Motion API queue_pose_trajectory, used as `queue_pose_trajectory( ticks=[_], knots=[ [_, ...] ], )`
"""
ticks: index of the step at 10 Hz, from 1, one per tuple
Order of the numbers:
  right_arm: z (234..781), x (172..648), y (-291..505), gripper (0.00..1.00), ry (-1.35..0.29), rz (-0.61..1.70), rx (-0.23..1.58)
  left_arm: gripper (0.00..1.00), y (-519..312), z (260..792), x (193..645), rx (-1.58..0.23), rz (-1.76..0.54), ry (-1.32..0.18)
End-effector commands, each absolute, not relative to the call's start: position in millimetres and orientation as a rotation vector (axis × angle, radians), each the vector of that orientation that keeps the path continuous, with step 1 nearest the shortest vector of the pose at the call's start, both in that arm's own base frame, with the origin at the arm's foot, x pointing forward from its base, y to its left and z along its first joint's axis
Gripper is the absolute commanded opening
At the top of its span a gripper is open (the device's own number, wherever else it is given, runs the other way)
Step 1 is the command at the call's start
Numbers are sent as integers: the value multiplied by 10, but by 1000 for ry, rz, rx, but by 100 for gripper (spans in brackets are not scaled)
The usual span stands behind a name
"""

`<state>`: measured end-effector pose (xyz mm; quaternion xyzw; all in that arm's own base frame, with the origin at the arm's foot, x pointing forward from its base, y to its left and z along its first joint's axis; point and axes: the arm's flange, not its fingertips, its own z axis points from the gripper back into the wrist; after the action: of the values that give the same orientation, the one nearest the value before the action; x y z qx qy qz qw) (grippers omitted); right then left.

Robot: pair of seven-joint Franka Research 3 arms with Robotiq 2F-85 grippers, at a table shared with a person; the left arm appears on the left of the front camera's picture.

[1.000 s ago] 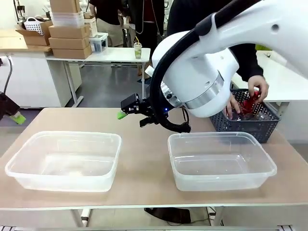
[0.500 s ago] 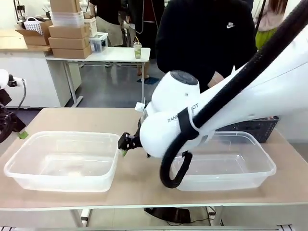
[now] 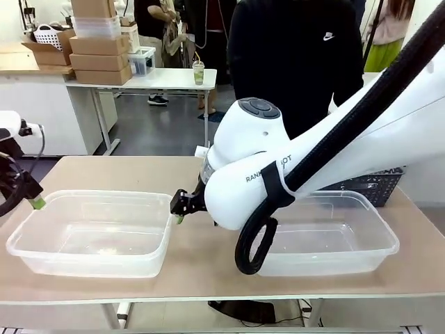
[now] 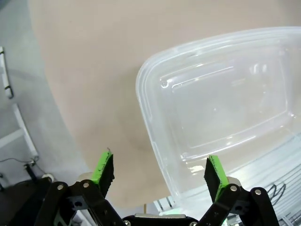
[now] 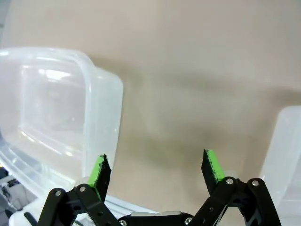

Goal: Sort the waste into each basket.
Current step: Pick up the Organizing box on the left side of the table and lift it.

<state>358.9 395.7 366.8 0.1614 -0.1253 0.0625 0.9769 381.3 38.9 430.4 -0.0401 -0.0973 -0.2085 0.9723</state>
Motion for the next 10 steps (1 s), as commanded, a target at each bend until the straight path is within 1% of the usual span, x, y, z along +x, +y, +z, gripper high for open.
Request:
queue_pose_trajectory(
  ticks=[1,3,5,6,8,10],
  knots=[
    [3965,3652,4146,100,-301,121,297,100,409,4032,3881,-112,-463,-187],
    [4052,3734,4444,100,-282,170,252,100,465,3874,3903,-130,-446,-175],
    [3875,3873,4773,100,-221,190,216,100,468,3805,3897,-142,-445,-183],
    [3802,3886,4900,100,-187,187,227,100,461,3803,3897,-140,-446,-191],
    [3630,3882,5056,100,-132,165,153,100,449,3781,3926,-142,-456,-212],
    [3495,3917,5079,100,-131,158,117,100,415,3707,3945,-155,-491,-194]
  ],
)
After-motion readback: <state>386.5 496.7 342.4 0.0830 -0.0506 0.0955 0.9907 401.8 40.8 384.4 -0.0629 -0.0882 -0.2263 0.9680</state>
